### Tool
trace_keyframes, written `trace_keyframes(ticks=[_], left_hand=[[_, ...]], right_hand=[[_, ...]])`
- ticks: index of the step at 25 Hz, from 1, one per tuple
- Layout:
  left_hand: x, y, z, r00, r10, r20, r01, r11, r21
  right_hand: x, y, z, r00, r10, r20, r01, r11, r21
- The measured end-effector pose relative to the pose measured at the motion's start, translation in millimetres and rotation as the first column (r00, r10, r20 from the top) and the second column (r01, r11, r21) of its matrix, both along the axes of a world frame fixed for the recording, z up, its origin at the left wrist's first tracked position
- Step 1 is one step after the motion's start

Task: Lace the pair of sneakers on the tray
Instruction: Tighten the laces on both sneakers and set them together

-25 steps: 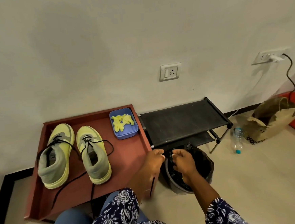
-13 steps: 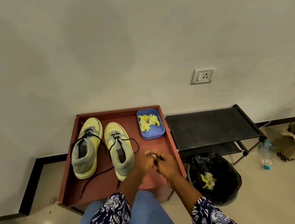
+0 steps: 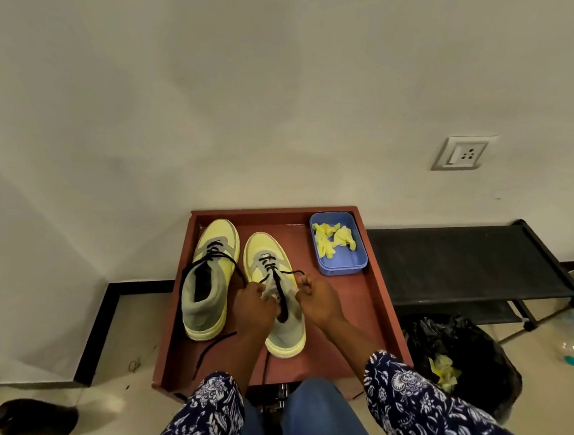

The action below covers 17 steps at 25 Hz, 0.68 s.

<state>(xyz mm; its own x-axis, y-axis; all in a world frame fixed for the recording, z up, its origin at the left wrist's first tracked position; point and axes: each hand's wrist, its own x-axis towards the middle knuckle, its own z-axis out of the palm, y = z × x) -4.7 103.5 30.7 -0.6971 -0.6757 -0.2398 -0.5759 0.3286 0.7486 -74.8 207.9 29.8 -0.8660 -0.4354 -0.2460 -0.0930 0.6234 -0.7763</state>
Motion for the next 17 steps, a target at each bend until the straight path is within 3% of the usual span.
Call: trace_keyframes(ticks=[4,13,17], left_hand=[[0.5,-22.5,-17.3,0.996,-0.067,0.059,0.068,0.998,-0.012],[-16.5,-32.0,-29.8,0.988,-0.152,0.014,0.148,0.977,0.153],[-20.7,-38.8,-34.6,0.974,-0.226,0.002,0.226,0.973,0.036]], right_hand=[[-16.6,-17.9,-9.9,0.995,0.098,0.001,-0.097,0.992,0.082],[-36.9,-34.9,-13.2,0.973,0.23,0.019,-0.229,0.954,0.193],[-41.3,-33.1,-17.6,0.964,0.264,0.017,-0.262,0.944,0.202]])
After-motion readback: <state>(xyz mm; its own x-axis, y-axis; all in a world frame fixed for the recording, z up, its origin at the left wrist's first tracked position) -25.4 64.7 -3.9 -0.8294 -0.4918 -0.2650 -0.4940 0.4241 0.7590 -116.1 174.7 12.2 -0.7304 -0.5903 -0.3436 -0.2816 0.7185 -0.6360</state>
